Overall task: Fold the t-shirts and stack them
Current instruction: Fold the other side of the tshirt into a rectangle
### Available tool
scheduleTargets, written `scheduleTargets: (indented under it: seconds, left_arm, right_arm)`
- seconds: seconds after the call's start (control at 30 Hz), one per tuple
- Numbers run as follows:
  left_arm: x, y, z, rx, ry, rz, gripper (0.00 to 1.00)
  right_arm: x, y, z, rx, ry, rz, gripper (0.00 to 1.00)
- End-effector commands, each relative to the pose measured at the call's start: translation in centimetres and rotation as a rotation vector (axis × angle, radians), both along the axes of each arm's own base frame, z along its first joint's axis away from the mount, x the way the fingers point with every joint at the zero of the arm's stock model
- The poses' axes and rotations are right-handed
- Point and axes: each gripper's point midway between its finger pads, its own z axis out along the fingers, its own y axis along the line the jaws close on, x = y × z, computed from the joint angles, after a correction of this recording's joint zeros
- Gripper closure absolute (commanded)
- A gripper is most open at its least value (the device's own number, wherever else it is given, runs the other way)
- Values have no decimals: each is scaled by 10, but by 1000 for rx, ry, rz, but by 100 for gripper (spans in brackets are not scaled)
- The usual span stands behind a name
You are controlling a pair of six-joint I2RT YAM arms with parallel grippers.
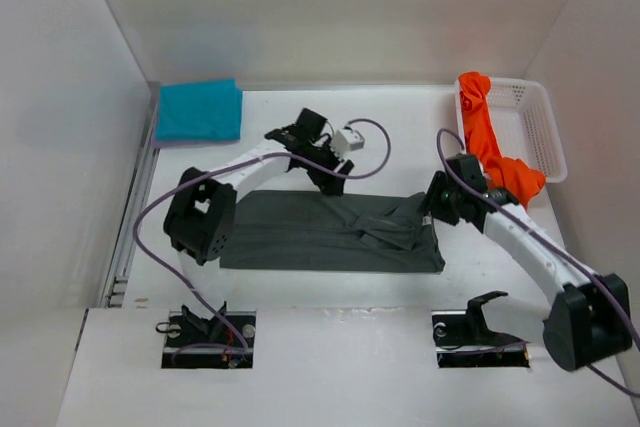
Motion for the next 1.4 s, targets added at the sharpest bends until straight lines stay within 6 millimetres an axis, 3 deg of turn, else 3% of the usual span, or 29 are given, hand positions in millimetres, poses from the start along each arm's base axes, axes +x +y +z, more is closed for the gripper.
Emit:
scheduleTargets:
  seconds: [0.0,0.03,0.1,0.27,0.47,0.6,0.7,0.83,0.97,1.13,1.37]
  left_arm:
    - [26,50,53,29,-139,73,44]
    - [30,66,48,64,-148,94,43]
    - [40,121,30,189,-180,169,42]
    - [52,235,-3,435,-254,317,40]
    - [66,325,-21,552,-251,518,35]
    - [70,373,-41,625,-185,627,37]
    - [66,393,-43,641,-163,676,36]
    - [57,413,-41,640,-138,727,36]
    - [44,420,-43,636,-92,752,36]
    - [35,415,-37,614,-53,764,35]
    - [39,421,-5,540,9,890,35]
  right_arm:
    - [50,-21,10,-109,-64,5,48]
    - [61,-23,5,-125,-49,12,46]
    - [79,-28,-8,-155,-5,36,44]
    - [100,-28,-34,-185,86,89,42]
    - [92,-27,-54,-177,179,116,46]
    - [96,-23,-59,-168,226,131,60]
    - [97,-21,-60,-170,267,156,82]
    - [101,-14,-60,-140,299,185,97]
    - [121,-7,-50,-138,296,207,100]
    - [164,22,-35,-144,265,273,100]
    - [222,45,-41,-148,254,315,100]
